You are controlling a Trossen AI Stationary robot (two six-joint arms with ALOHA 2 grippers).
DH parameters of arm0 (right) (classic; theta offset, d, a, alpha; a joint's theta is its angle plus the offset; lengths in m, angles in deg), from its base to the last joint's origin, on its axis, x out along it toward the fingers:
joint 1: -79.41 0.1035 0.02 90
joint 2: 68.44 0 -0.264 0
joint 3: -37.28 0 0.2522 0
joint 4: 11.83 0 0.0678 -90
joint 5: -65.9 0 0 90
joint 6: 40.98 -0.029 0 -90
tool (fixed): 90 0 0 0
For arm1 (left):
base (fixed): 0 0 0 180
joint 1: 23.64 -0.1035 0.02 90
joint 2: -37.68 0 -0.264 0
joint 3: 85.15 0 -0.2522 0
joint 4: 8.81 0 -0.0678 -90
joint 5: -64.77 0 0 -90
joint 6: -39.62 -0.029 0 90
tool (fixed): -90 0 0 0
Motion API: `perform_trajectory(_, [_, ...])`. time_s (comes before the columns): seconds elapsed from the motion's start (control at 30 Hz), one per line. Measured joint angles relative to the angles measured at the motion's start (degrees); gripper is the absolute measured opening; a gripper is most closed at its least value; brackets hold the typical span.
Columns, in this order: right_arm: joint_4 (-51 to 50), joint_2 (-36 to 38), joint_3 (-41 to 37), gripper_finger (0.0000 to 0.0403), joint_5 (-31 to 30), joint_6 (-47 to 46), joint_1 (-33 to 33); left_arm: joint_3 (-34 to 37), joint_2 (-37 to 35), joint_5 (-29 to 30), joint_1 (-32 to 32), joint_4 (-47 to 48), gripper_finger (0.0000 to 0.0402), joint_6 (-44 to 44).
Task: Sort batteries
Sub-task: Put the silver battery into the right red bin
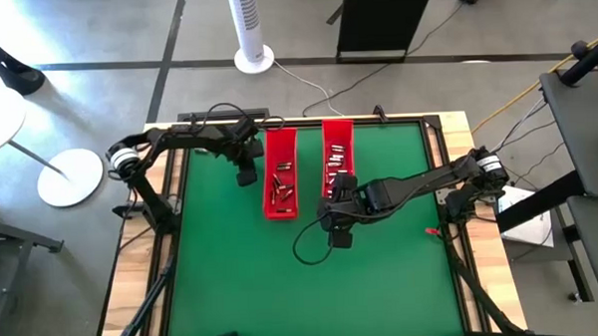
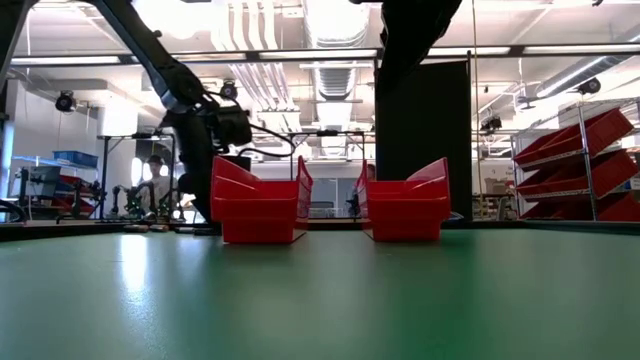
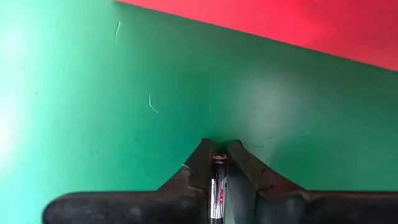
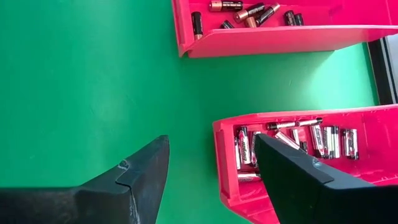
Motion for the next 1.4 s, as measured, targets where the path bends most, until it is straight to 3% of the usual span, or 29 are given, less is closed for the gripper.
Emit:
perform_trajectory(0.3, [-0.02,0.00,0.00,0.0230,0.02,0.05,0.66,4.22,-4.65,-2.02,-0.04,0.00,0.0015,4.51])
perform_trajectory(0.5, [0.12,0.00,0.00,0.0225,-0.02,0.16,1.04,9.86,-13.95,-2.93,0.89,0.55,0.0014,8.68])
perform_trajectory(0.77, [5.62,-0.04,0.00,0.0228,-0.11,1.89,1.40,16.09,-23.17,-2.79,6.87,-2.09,0.0013,21.22])
perform_trajectory(1.1, [6.73,0.14,0.00,0.0226,-1.21,1.67,4.28,19.78,-30.46,-0.89,23.82,-2.27,0.0012,33.89])
perform_trajectory(1.4, [6.64,0.20,0.06,0.0225,-8.83,-2.19,14.11,19.19,-31.32,7.45,48.78,-2.31,0.0012,51.50])
